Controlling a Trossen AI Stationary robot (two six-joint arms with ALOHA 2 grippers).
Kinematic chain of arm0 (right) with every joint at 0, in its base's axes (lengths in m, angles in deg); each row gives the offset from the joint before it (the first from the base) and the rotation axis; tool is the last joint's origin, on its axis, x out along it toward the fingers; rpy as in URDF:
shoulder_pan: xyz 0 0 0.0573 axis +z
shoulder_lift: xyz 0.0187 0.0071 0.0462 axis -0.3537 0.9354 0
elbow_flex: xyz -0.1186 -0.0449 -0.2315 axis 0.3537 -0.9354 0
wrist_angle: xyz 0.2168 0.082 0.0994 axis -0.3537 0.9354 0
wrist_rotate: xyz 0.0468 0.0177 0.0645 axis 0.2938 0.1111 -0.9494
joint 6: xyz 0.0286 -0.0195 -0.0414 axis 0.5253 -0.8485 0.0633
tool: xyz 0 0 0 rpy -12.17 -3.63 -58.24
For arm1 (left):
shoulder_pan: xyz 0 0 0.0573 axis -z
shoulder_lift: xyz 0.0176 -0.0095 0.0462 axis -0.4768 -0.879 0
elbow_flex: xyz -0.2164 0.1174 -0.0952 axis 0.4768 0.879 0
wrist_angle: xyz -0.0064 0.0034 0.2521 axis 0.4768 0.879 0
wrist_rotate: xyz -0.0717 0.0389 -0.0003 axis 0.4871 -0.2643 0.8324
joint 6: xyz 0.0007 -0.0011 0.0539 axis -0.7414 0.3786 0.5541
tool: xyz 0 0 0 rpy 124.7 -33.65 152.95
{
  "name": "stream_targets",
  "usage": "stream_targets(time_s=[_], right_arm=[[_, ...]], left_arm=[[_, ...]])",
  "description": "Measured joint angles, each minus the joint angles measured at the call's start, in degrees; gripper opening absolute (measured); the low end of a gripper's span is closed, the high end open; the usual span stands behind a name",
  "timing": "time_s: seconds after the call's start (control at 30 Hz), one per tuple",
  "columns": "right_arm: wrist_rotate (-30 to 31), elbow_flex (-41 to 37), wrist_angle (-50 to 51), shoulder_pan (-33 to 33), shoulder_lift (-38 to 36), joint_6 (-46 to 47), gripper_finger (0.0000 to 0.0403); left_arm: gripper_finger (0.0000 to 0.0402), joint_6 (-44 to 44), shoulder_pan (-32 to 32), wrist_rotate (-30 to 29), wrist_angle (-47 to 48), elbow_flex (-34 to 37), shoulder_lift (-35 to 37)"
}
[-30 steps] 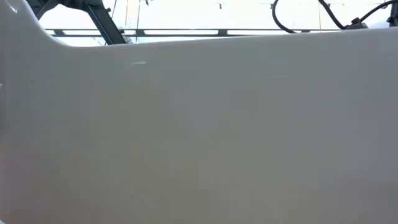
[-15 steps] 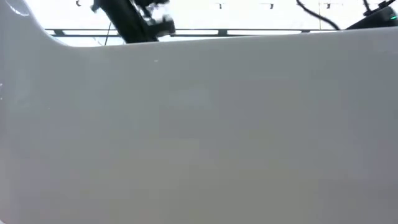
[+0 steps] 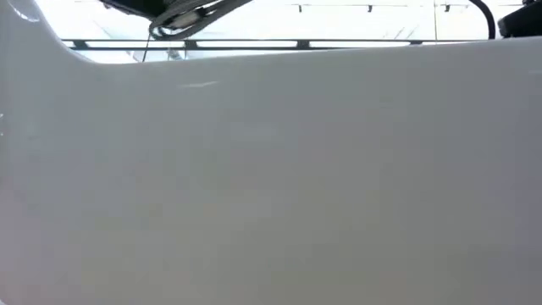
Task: Pick and place USB-C Cables
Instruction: Put the white USB cable into the white bin
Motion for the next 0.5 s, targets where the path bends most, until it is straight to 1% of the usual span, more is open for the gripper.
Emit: stream_targets(time_s=[0.1, 0.17, 0.3, 0.5], right_arm=[[0.0, 0.0, -0.78, 0.0, -0.02, -0.88, 0.0105], [0.0, 0.02, -0.77, 0.0, -0.02, -0.88, 0.0105], [0.0, 0.02, -0.52, 0.0, -0.02, -1.02, 0.0105], [-0.04, 0.0, -0.32, 0.0, -0.02, -1.07, 0.0105]], left_arm=[[0.0021, -0.86, 0.82, 0.11, -6.19, 0.0, -4.02], [0.0021, -1.62, 0.62, 1.76, -8.46, 0.0, -6.44], [0.0026, -3.71, -0.49, 6.29, -10.24, 0.02, -10.28], [0.0026, -7.57, -1.83, 9.47, -10.73, 0.0, -11.48]])
